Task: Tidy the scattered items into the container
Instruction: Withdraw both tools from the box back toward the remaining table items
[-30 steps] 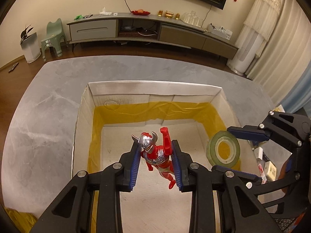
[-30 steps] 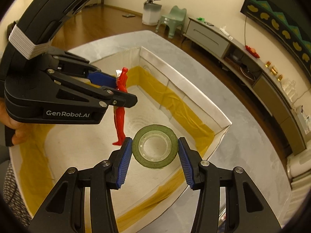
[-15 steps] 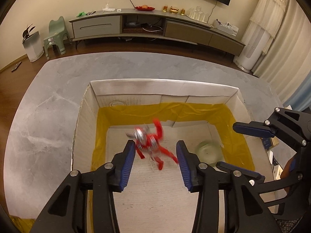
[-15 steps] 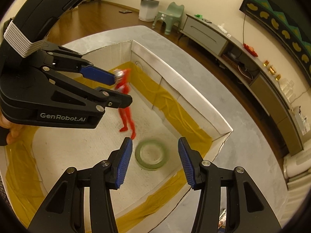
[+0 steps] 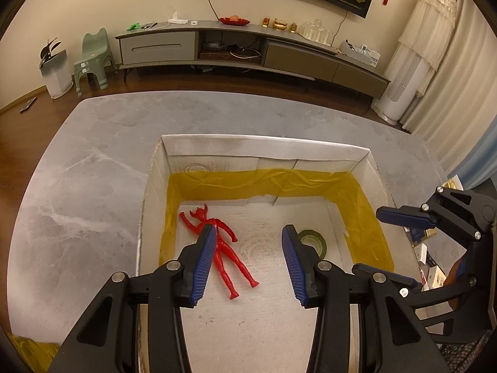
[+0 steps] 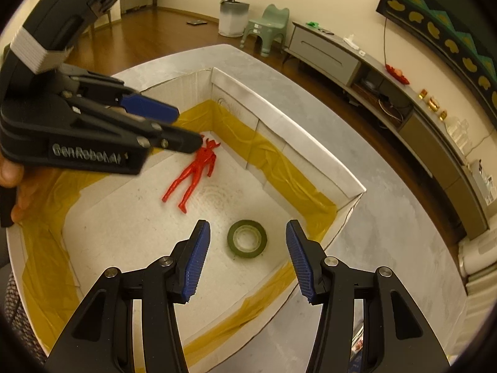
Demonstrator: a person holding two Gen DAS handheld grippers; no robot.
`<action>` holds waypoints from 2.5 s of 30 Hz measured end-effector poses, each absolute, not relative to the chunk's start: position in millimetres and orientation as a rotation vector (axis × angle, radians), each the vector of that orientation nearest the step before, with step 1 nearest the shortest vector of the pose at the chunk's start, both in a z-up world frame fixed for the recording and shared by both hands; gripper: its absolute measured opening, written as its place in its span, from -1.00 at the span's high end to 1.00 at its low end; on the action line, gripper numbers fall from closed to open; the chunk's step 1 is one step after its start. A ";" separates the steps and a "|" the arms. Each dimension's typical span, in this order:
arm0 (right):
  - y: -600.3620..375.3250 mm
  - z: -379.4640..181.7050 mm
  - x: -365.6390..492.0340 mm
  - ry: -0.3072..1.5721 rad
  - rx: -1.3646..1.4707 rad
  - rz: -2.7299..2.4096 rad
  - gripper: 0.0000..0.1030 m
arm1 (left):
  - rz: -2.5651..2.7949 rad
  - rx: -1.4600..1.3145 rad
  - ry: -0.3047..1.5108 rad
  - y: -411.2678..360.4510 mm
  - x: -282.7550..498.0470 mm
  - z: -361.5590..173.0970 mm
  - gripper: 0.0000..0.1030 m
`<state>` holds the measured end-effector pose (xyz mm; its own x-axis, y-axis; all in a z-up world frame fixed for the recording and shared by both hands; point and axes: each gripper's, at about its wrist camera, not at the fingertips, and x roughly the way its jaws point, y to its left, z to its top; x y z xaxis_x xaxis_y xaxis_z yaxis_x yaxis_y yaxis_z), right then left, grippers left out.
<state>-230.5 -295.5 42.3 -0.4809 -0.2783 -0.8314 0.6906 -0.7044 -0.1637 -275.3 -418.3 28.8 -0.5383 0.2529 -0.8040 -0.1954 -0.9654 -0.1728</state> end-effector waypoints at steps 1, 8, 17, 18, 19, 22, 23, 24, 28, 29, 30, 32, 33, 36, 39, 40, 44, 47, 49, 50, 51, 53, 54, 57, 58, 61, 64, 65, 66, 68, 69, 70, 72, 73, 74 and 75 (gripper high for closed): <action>-295.0 42.7 -228.8 0.658 1.109 -2.192 -0.05 | 2.554 -1.344 -0.092 -419.8 -273.2 30.8 0.11; -290.0 48.8 -213.7 0.631 1.103 -2.184 -0.05 | 2.559 -1.333 -0.092 -424.0 -257.8 40.0 0.11; -277.2 55.6 -195.1 0.552 1.114 -2.176 -0.05 | 2.551 -1.319 -0.097 -424.9 -226.4 50.1 0.11; -275.0 56.7 -192.4 0.540 1.114 -2.175 -0.05 | 2.549 -1.316 -0.096 -424.6 -222.2 51.7 0.11; -273.0 57.6 -189.6 0.529 1.114 -2.175 -0.05 | 2.548 -1.313 -0.093 -424.2 -217.7 53.2 0.11; -267.0 59.9 -181.6 0.503 1.113 -2.174 -0.05 | 2.543 -1.306 -0.080 -421.9 -204.5 56.6 0.11; -265.1 60.8 -178.6 0.495 1.112 -2.174 -0.05 | 2.538 -1.306 -0.077 -420.8 -199.9 57.1 0.11; -263.3 61.6 -175.6 0.488 1.111 -2.174 -0.05 | 2.532 -1.306 -0.074 -419.6 -195.7 57.3 0.11; -256.4 66.0 -164.9 0.464 1.105 -2.175 -0.05 | 2.508 -1.306 -0.059 -412.3 -178.5 57.9 0.11; -254.4 67.0 -162.0 0.457 1.104 -2.175 -0.05 | 2.503 -1.305 -0.053 -409.8 -174.4 58.4 0.11; -252.4 68.1 -159.2 0.449 1.103 -2.175 -0.05 | 2.498 -1.302 -0.049 -407.4 -170.2 59.1 0.11; -248.5 70.3 -154.2 0.435 1.102 -2.176 -0.05 | 2.487 -1.298 -0.046 -402.2 -162.9 60.5 0.11; -246.1 71.2 -151.3 0.427 1.102 -2.177 -0.05 | 2.482 -1.295 -0.045 -399.5 -159.7 61.4 0.11; -237.9 74.0 -143.3 0.404 1.100 -2.179 -0.05 | 2.470 -1.285 -0.042 -391.8 -149.6 65.2 0.11; -228.5 76.7 -135.1 0.376 1.096 -2.182 -0.05 | 2.467 -1.271 -0.032 -384.6 -139.0 69.8 0.11; -225.2 77.4 -132.0 0.367 1.095 -2.183 -0.05 | 2.463 -1.267 -0.030 -382.1 -135.7 71.2 0.11; -211.6 79.4 -119.4 0.337 1.087 -2.188 -0.05 | 2.452 -1.256 -0.014 -370.7 -122.5 76.3 0.11; -199.3 80.9 -110.3 0.314 1.083 -2.193 -0.05 | 2.436 -1.248 0.005 -360.0 -112.0 79.1 0.11; -189.9 81.7 -104.0 0.297 1.080 -2.200 -0.05 | 2.422 -1.240 0.022 -350.5 -104.4 81.2 0.11; -185.0 81.8 -101.3 0.289 1.081 -2.203 -0.05 | 2.414 -1.234 0.033 -345.2 -100.7 82.1 0.11; -179.2 81.6 -98.1 0.279 1.082 -2.207 -0.05 | 2.406 -1.229 0.043 -340.2 -97.5 82.8 0.11; -167.3 80.5 -91.6 0.260 1.086 -2.215 -0.05 | 2.386 -1.219 0.067 -327.0 -90.2 84.3 0.11; -162.1 79.7 -88.7 0.253 1.088 -2.219 -0.05 | 2.376 -1.217 0.079 -320.4 -87.3 85.0 0.11; -143.0 75.4 -78.8 0.238 1.096 -2.238 -0.05 | 2.337 -1.209 0.113 -298.8 -78.5 83.6 0.11; -136.5 74.0 -75.4 0.235 1.099 -2.245 -0.05 | 2.324 -1.206 0.127 -291.1 -75.7 82.3 0.11; -115.1 68.2 -66.6 0.209 1.114 -2.268 -0.05 | 2.283 -1.193 0.170 -265.3 -66.7 77.4 -0.03; -92.2 60.6 -59.7 0.165 1.136 -2.289 -0.05 | 2.250 -1.182 0.210 -239.3 -59.7 70.4 -0.07; -84.8 57.6 -58.7 0.150 1.146 -2.297 -0.05 | 2.237 -1.181 0.219 -231.2 -58.6 67.6 -0.07; -76.4 53.7 -58.0 0.130 1.160 -2.305 -0.05 | 2.226 -1.183 0.226 -223.3 -57.9 64.6 -0.07; -60.4 46.6 -57.8 0.097 1.183 -2.318 -0.05 | 2.202 -1.190 0.237 -208.4 -58.8 57.7 -0.07; -52.5 42.6 -58.3 0.080 1.197 -2.326 -0.05 | 2.196 -1.192 0.241 -202.3 -59.9 54.4 -0.07; -45.4 38.7 -58.8 0.064 1.209 -2.333 -0.05 | 2.191 -1.196 0.246 -196.2 -61.6 51.1 -0.07; -34.4 31.4 -59.8 0.038 1.226 -2.344 -0.05 | 2.183 -1.204 0.251 -186.8 -66.2 44.0 -0.07; -30.0 27.7 -60.9 0.027 1.233 -2.349 -0.05 | 2.180 -1.208 0.251 -183.0 -68.9 40.0 -0.07; -26.6 23.8 -62.3 0.016 1.240 -2.351 -0.05 | 2.181 -1.219 0.251 -179.3 -72.3 35.3 -0.07; -23.7 19.5 -64.1 0.006 1.247 -2.351 -0.05 | 2.182 -1.230 0.250 -176.2 -75.8 30.9 -0.07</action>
